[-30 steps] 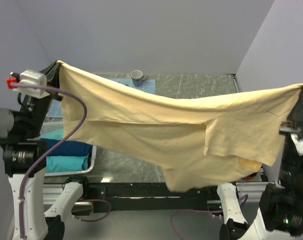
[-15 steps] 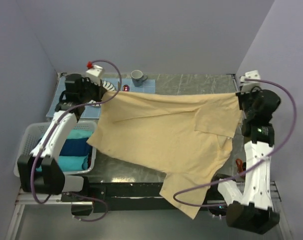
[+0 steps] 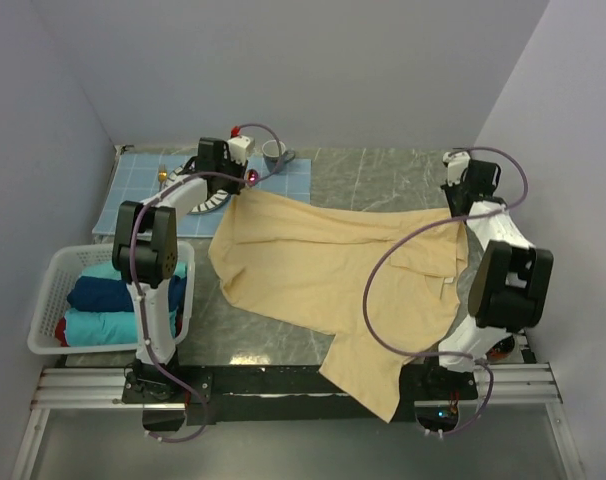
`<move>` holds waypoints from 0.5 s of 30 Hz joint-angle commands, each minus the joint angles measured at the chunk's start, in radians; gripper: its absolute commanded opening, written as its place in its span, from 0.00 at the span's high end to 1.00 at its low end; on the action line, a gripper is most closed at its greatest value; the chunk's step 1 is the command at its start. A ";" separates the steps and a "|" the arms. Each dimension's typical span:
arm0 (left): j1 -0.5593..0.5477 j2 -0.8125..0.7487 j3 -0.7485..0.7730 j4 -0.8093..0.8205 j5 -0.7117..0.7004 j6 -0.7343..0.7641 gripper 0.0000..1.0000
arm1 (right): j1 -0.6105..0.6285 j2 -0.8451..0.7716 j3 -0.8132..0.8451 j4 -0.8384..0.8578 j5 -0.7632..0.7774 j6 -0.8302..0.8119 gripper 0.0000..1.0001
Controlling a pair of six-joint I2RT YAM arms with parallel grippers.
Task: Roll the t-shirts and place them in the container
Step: Fold the T-shirt at the center of the board.
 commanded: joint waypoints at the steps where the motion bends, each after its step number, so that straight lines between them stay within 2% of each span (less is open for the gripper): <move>1: 0.011 0.062 0.150 0.044 -0.064 0.011 0.99 | 0.001 0.124 0.196 0.037 0.082 -0.011 1.00; 8: 0.018 0.178 0.270 0.012 -0.116 0.007 0.99 | 0.009 0.322 0.349 0.034 0.133 -0.016 1.00; 15: 0.028 0.270 0.411 -0.042 -0.161 -0.056 0.96 | 0.024 0.438 0.435 0.066 0.188 -0.033 1.00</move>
